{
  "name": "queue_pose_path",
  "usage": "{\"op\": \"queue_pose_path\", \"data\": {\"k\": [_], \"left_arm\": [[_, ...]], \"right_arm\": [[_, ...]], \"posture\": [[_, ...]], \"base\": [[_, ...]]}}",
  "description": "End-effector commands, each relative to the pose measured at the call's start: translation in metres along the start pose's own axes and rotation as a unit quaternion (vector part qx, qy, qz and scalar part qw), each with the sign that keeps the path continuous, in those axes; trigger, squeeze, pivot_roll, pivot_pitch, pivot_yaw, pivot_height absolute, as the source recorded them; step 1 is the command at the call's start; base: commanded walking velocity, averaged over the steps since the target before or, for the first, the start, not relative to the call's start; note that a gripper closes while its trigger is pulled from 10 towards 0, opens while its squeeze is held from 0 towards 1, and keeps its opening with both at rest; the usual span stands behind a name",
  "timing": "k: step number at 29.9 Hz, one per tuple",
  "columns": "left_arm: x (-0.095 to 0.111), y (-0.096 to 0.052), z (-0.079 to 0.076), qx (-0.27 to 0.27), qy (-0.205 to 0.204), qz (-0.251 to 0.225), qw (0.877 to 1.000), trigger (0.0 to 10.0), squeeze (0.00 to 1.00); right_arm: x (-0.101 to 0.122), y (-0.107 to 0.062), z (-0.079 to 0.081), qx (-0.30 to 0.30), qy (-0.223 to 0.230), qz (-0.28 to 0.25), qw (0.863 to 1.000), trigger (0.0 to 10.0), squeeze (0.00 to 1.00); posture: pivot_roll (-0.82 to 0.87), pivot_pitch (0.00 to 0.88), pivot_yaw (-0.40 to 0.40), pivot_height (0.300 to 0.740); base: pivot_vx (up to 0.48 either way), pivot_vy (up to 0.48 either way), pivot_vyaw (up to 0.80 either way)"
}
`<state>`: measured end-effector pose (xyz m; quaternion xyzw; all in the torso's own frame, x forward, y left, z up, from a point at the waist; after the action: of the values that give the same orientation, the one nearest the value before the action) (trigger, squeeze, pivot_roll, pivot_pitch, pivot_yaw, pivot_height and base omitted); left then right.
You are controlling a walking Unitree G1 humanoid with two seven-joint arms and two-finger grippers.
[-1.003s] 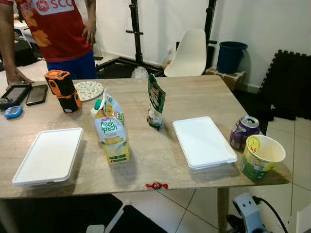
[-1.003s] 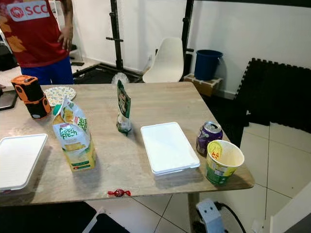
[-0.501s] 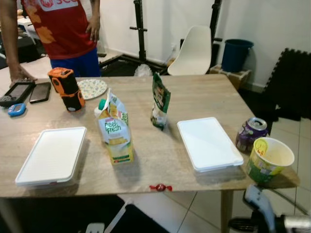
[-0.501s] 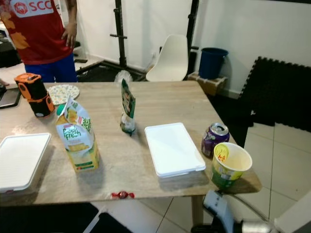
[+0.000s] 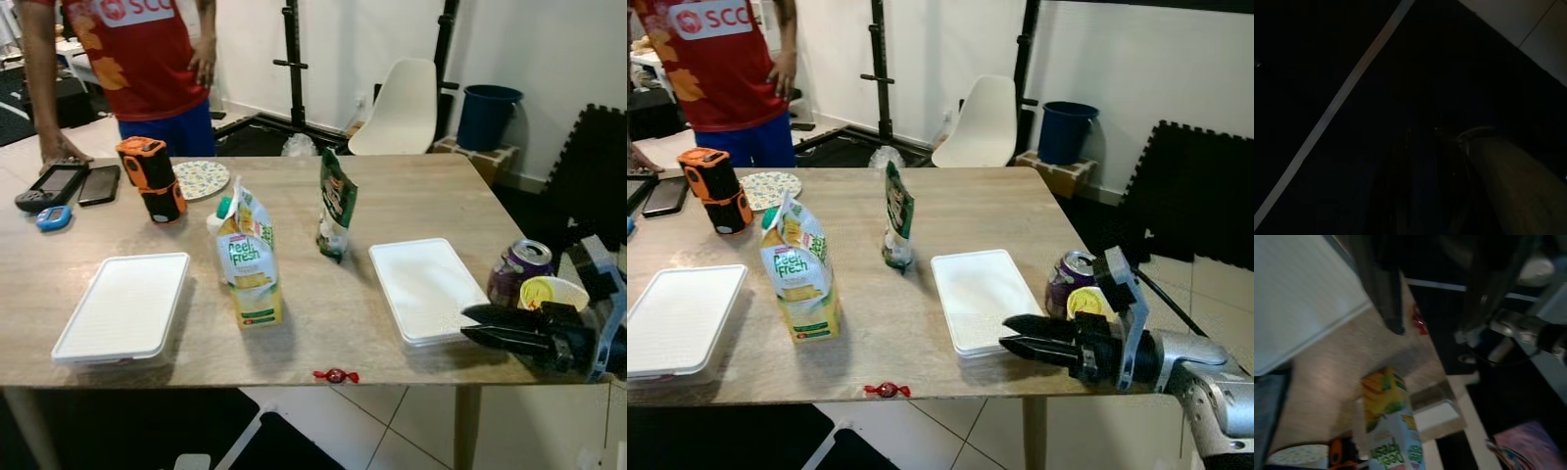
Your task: Restocking fridge
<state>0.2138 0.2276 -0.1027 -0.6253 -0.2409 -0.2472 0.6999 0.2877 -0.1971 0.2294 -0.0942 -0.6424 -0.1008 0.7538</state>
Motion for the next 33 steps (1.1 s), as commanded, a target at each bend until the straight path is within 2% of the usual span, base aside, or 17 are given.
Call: {"op": "queue_pose_path", "data": {"k": [1, 6, 7, 9, 12, 13, 14, 15, 16, 18, 22, 24, 28, 33], "left_arm": [[-0.01, -0.003, 0.007, 0.005, 0.01, 0.016, 1.0, 10.0, 0.0], [-0.011, -0.003, 0.006, 0.004, 0.009, 0.017, 1.0, 10.0, 0.0], [-0.011, -0.003, 0.006, 0.004, 0.009, 0.017, 1.0, 10.0, 0.0], [-0.011, -0.003, 0.007, 0.005, 0.009, 0.017, 1.0, 10.0, 0.0], [-0.011, -0.003, 0.007, 0.005, 0.009, 0.017, 1.0, 10.0, 0.0], [-0.011, -0.003, 0.007, 0.005, 0.009, 0.017, 1.0, 10.0, 0.0], [-0.011, -0.003, 0.007, 0.005, 0.009, 0.017, 1.0, 10.0, 0.0], [-0.01, -0.003, 0.007, 0.006, 0.011, 0.016, 1.0, 10.0, 0.0], [-0.01, -0.003, 0.008, 0.006, 0.012, 0.016, 1.0, 10.0, 0.0], [-0.009, -0.003, 0.008, 0.006, 0.012, 0.015, 1.0, 10.0, 0.0], [-0.008, -0.002, 0.008, 0.005, 0.013, 0.014, 1.0, 10.0, 0.0], [-0.008, -0.002, 0.008, 0.005, 0.013, 0.014, 1.0, 10.0, 0.0], [-0.007, -0.002, 0.008, 0.003, 0.015, 0.014, 1.0, 10.0, 0.0], [-0.007, -0.002, 0.008, 0.003, 0.016, 0.013, 1.0, 10.0, 0.0]], "right_arm": [[0.009, -0.003, 0.006, 0.01, -0.008, -0.008, 1.0, 10.0, 0.85], [0.015, -0.004, 0.008, 0.001, -0.022, -0.01, 1.0, 10.0, 0.83], [0.016, -0.005, 0.006, -0.008, -0.028, -0.01, 1.0, 10.0, 0.83], [0.014, -0.013, -0.008, -0.072, -0.059, 0.027, 0.995, 10.0, 0.75], [0.014, -0.013, -0.008, -0.072, -0.059, 0.027, 0.995, 10.0, 0.75], [0.013, -0.018, -0.014, -0.099, -0.069, 0.046, 0.992, 10.0, 0.55], [0.013, -0.018, -0.014, -0.099, -0.069, 0.046, 0.992, 10.0, 0.55], [0.019, -0.034, -0.025, -0.147, -0.092, 0.079, 0.982, 10.0, 0.0], [0.024, -0.042, -0.03, -0.169, -0.103, 0.085, 0.976, 10.0, 0.0], [0.027, -0.047, -0.033, -0.184, -0.11, 0.088, 0.973, 10.0, 0.0], [0.029, -0.072, -0.042, -0.238, -0.13, 0.13, 0.954, 10.0, 0.0], [0.029, -0.072, -0.042, -0.238, -0.13, 0.13, 0.954, 10.0, 0.0], [0.03, -0.089, -0.04, -0.247, -0.128, 0.164, 0.946, 10.0, 0.0], [0.022, -0.094, -0.037, -0.229, -0.109, 0.19, 0.948, 10.0, 0.0]], "posture": [[-0.06, 0.116, 0.03, 0.74], [-0.06, 0.118, 0.03, 0.74], [-0.06, 0.118, 0.03, 0.74], [-0.06, 0.117, 0.03, 0.74], [-0.06, 0.117, 0.03, 0.74], [-0.06, 0.118, 0.032, 0.74], [-0.06, 0.118, 0.032, 0.74], [-0.06, 0.117, 0.035, 0.74], [-0.06, 0.116, 0.036, 0.74], [-0.06, 0.116, 0.036, 0.74], [-0.06, 0.115, 0.037, 0.74], [-0.06, 0.115, 0.037, 0.74], [-0.06, 0.116, 0.04, 0.74], [-0.06, 0.112, 0.042, 0.74]], "base": [[0.0, 0.0, 0.0], [0.0, 0.0, 0.0], [0.0, 0.0, 0.0], [0.0, 0.0, 0.0], [0.0, 0.0, 0.0], [0.0, 0.0, 0.0], [0.0, 0.0, 0.0], [0.0, 0.0, 0.0], [0.0, 0.0, 0.0], [0.0, 0.0, 0.0], [0.0, 0.0, 0.0], [0.0, 0.0, 0.0], [0.0, 0.0, 0.0], [0.0, 0.0, 0.0]]}}
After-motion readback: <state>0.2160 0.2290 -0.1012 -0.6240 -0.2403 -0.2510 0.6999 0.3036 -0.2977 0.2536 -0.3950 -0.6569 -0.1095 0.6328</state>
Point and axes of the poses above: a point about 5 cm out from each wrist's last joint towards the gripper, its own y axis pointing out of the wrist towards the gripper, its own x axis along the axis of the wrist's last joint, z = x × y, the point moved 4 cm from there along y, pointing out of the wrist towards the gripper, and after that the axes turned 5 degrees about y, right-handed, at the moved point
